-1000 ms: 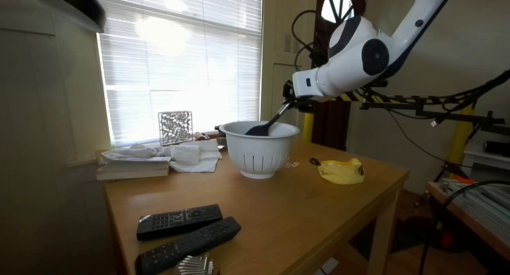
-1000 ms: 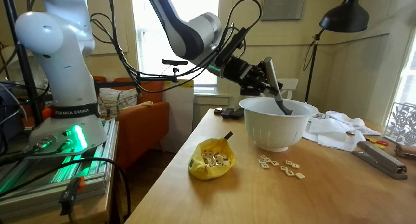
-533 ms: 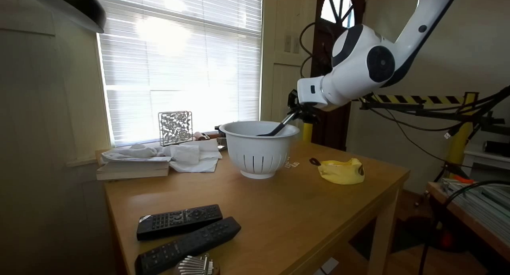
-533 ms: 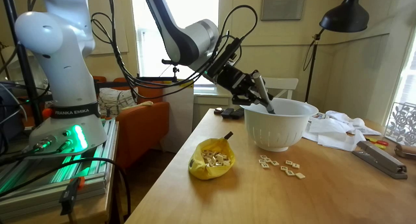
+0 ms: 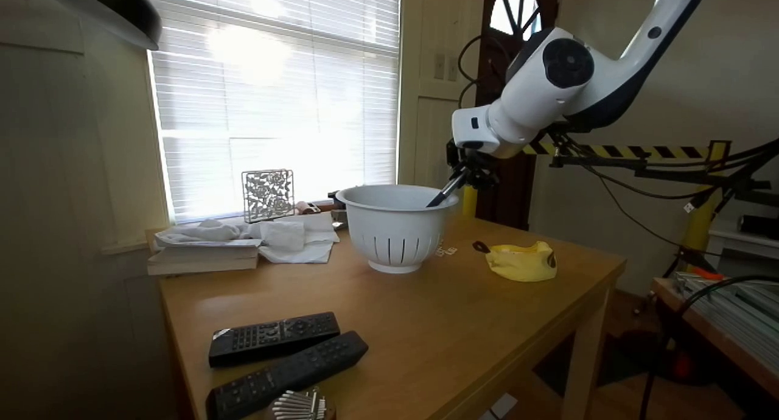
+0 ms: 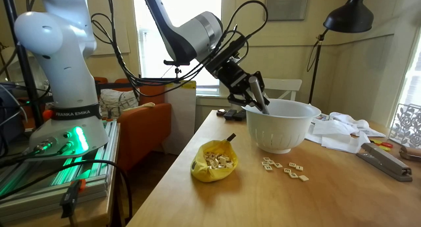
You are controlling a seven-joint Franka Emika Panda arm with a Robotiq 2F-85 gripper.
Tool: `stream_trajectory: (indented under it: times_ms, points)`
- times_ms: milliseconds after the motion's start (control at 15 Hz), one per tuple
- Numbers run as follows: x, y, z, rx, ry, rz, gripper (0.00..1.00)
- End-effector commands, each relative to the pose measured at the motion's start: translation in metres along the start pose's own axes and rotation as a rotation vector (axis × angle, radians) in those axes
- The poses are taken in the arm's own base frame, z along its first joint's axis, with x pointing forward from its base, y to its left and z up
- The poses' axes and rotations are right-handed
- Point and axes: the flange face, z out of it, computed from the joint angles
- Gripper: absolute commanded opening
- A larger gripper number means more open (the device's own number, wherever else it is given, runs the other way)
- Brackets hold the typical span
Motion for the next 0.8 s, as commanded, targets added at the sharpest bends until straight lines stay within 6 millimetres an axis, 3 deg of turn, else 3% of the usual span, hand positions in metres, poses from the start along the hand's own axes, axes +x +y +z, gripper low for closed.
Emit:
stream_trajectory:
  times_ms: [0, 400, 733]
  points:
    - [-0.01, 0.002, -0.006, 0.082, 0.02, -0.064, 0.06]
    - [-0.023, 0.021, -0.007, 0.088, -0.042, -0.143, 0.06]
    - [-0.026, 0.032, -0.004, -0.033, -0.094, -0.189, 0.06]
